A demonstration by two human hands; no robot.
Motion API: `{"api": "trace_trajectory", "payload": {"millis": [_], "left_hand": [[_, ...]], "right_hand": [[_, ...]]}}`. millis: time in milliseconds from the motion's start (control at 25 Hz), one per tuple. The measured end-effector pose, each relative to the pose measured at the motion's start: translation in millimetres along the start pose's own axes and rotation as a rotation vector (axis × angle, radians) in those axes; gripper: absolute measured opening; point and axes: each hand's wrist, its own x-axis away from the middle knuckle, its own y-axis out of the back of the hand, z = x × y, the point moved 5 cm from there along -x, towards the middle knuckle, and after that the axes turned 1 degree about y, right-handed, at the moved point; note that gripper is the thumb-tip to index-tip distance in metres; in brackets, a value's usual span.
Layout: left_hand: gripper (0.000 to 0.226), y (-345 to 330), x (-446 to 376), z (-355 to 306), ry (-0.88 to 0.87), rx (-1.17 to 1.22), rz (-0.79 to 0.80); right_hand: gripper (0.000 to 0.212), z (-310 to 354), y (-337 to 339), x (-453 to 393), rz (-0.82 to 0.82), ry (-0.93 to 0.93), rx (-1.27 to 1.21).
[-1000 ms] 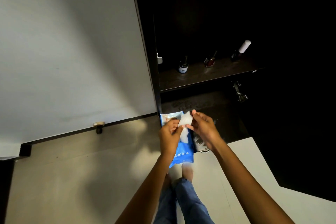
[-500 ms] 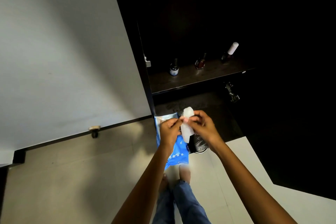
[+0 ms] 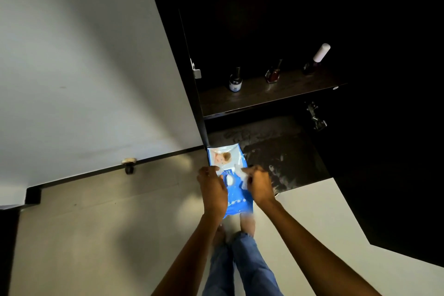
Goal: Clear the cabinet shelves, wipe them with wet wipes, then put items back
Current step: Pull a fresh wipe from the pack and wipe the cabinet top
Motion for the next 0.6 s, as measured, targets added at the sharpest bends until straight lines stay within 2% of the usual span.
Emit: {"api": "trace_trajectory", "payload": {"millis": [80, 160, 280, 440, 600], "left_hand": [[0.037, -9.4, -0.2, 14.1, 0.1, -0.046, 0.002], [0.042, -15.7, -1.9, 25.5, 0.207, 0.032, 0.031], [0.028, -13.9, -6.9, 33.5, 0.249, 0.121, 0.031], [0.023, -16.3, -12.3, 31.9, 0.279, 0.282, 0.105], [0.02, -9.0, -6.6, 34.9, 0.27, 0.394, 0.15]], "right_hand": [[0.016, -7.8, -13.7, -3.7, -0.011, -0.051, 0.04], [0.013, -14.3, -20.6, -5.4, -0.006, -0.095, 0.082], [0.02, -17.7, -24.1, -9.0, 0.012, -0.038, 0.179], [0.02, -18.3, -20.6, -12.1, -0.007, -0.025, 0.122], [0.023, -35.0, -1.6, 9.6, -0.166, 0.0, 0.227]]}}
